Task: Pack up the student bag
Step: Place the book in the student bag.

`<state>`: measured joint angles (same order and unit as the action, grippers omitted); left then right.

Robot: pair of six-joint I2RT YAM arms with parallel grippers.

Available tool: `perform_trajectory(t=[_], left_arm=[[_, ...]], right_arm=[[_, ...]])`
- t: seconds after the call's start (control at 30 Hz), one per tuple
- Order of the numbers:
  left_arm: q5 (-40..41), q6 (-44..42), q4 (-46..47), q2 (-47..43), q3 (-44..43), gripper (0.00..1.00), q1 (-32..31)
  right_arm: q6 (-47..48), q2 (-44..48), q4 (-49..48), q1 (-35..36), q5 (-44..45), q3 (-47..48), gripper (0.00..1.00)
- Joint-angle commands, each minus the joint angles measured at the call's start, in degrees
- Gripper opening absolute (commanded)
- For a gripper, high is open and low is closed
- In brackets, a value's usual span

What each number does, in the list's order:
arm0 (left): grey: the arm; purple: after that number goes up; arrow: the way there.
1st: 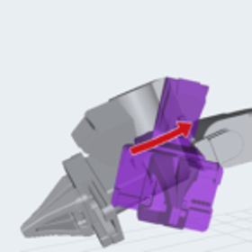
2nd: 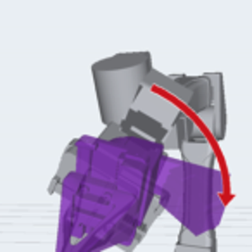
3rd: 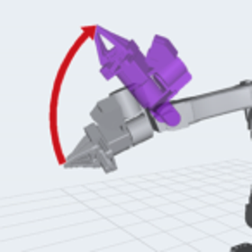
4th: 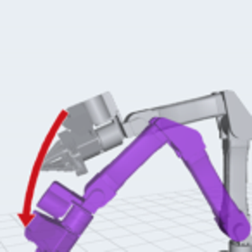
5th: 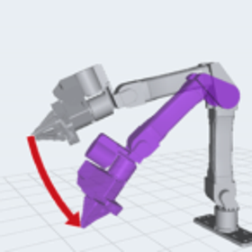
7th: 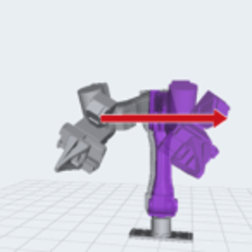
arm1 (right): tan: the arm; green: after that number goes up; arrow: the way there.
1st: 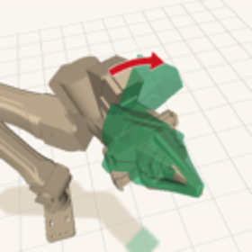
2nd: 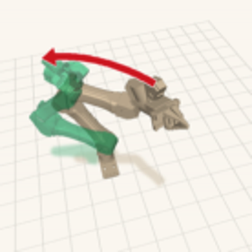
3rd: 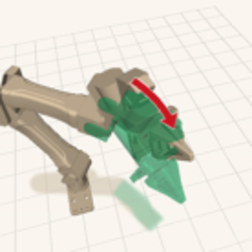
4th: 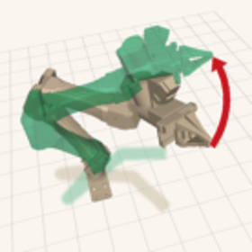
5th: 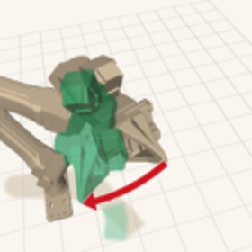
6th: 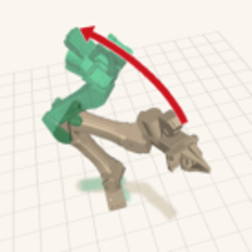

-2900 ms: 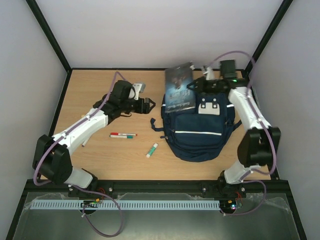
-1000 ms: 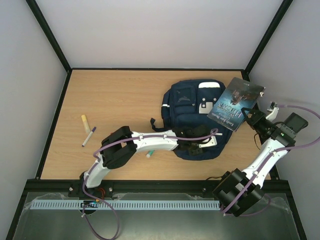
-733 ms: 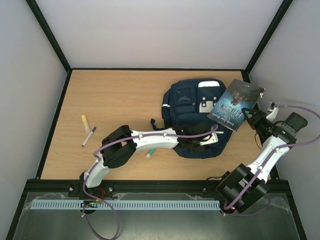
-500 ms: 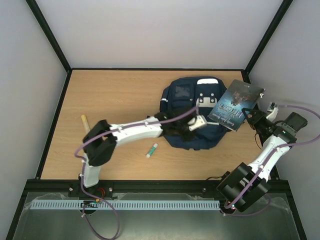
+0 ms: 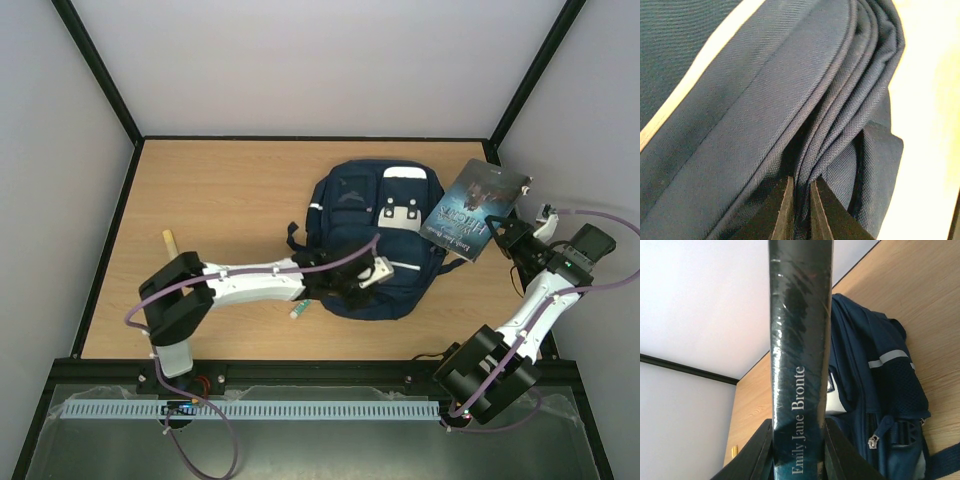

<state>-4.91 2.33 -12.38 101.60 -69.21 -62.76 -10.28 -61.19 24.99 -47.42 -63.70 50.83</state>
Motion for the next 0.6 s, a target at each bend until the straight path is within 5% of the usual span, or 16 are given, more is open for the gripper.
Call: perform_trajectory(t=[0.0,0.07,0.3,0.57], left_arm=[[1.3,1.3,3.1,3.5,-5.1,0.02,-5.0],[2.2,-0.1,1.5,5.4,-7.8,0.03,-6.0],[5.2,-8.8,-5.1,2.9,-9.2,0.42,-5.9],[6.1,-15.1,-11.8,2.5,-8.7,0.40,-4.3]], right_arm=[[-0.3,1.3,-3.4,-0.3,-4.9,0.5,0.01],[0.0,1.4,-3.1,-0.3,-4.9,0.4,0.01],[0.4,1.4,-2.9,-0.3,-5.0,0.3,0.01],[0.5,1.5,-3.5,-0.3,-5.3,-0.4,0.01]])
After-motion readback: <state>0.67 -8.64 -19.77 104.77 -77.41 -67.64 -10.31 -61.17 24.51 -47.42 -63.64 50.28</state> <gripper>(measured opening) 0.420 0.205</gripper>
